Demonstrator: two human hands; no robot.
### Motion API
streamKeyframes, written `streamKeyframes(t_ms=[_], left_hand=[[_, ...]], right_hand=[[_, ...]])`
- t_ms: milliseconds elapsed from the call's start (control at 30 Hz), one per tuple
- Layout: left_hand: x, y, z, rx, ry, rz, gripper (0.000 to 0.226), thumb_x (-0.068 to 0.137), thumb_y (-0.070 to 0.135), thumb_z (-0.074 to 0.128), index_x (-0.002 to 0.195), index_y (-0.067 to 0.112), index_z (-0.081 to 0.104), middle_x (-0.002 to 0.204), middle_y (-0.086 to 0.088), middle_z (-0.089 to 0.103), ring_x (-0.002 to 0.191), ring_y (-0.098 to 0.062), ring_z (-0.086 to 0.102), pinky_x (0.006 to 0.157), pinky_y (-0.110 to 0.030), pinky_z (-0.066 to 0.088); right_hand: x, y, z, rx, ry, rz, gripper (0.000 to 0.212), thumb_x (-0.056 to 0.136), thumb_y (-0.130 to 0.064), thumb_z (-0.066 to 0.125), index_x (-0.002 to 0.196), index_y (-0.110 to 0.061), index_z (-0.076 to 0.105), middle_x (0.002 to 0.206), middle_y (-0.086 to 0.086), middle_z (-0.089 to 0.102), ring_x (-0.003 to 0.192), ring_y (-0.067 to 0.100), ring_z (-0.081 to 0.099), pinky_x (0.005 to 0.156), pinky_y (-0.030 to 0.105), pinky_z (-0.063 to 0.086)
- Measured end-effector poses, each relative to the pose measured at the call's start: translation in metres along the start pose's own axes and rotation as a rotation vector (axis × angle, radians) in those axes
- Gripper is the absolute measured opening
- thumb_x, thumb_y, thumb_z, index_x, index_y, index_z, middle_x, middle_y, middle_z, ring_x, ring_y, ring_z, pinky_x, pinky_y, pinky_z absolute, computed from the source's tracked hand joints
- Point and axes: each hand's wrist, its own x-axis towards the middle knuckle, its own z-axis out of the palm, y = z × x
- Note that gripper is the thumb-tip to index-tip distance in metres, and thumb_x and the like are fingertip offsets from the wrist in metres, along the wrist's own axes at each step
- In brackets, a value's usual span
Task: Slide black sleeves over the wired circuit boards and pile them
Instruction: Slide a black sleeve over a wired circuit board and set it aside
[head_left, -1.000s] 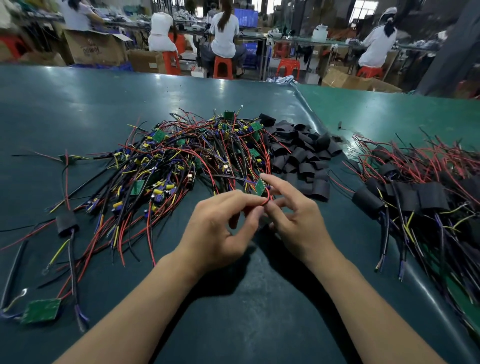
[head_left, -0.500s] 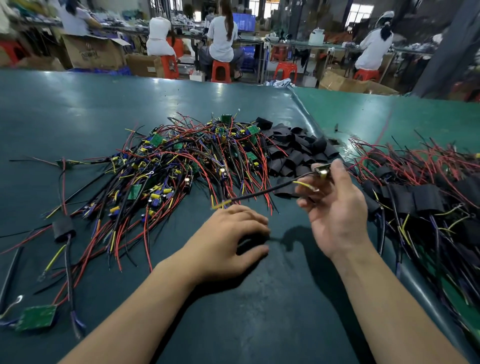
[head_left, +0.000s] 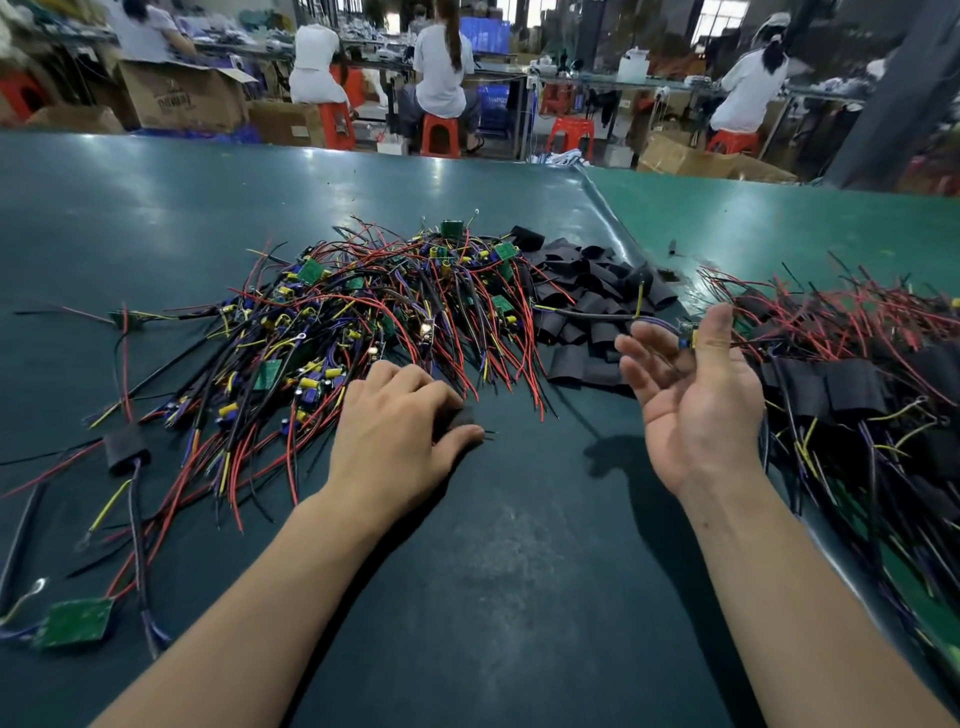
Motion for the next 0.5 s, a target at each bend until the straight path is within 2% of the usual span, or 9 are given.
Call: streamKeyframes(t_ms=[133,200,267,333,500], left_hand=[[-0.0015,0.0004,-0.0009,0.018,-0.095,0.063,0.055,0.079,0.074,0.049,0.107,0.032,0.069,0.110,0.019,0.064,0.110,-0.013,0.043,0.089,-0.032,0.028],[-0.0027,0.0031,-0.0033,-0.007,-0.101,0.092,0.056,0.081,0.072,0.042,0.110,0.033,0.069,0.113,0.021,0.064,0.111,-0.011,0.043,0.088,-0.030,0.026],[-0.0022,0.0035,-0.0038,-0.014,-0.098,0.107,0.041,0.089,0.059,0.050,0.113,0.032,0.069,0.114,0.019,0.065,0.109,-0.011,0.042,0.088,-0.031,0.027],[-0.0014,0.0030,-0.0042,-0.027,-0.099,0.107,0.030,0.090,0.050,0.059,0.112,0.032,0.069,0.110,0.018,0.066,0.106,-0.012,0.042,0.086,-0.031,0.029],[0.0003,0.0036,-0.0048,-0.121,-0.042,0.096,0.024,0.085,0.039,0.072,0.104,0.025,0.071,0.098,0.010,0.070,0.097,-0.018,0.051,0.088,-0.039,0.039]], right_hand=[[0.0033,-0.0016,-0.0031,0.042,0.010,0.012,0.025,0.099,-0.036,0.054,0.103,-0.011,0.049,0.087,0.013,0.073,0.081,0.026,0.073,0.068,0.030,0.058],[0.0043,-0.0018,-0.0047,0.042,0.011,0.029,0.023,0.096,-0.035,0.057,0.100,-0.013,0.050,0.095,0.015,0.071,0.085,0.027,0.073,0.070,0.030,0.059],[0.0048,-0.0015,-0.0063,0.040,-0.005,0.041,0.017,0.095,-0.029,0.060,0.094,-0.014,0.052,0.094,0.013,0.073,0.082,0.024,0.072,0.069,0.028,0.058],[0.0046,-0.0014,-0.0069,0.042,-0.039,0.047,0.013,0.093,-0.024,0.062,0.088,-0.013,0.056,0.085,0.009,0.074,0.076,0.020,0.072,0.066,0.026,0.057],[0.0003,-0.0026,-0.0039,-0.056,-0.059,0.035,0.017,0.088,-0.030,0.064,0.083,-0.015,0.061,0.072,0.005,0.072,0.058,0.013,0.066,0.048,0.019,0.048]])
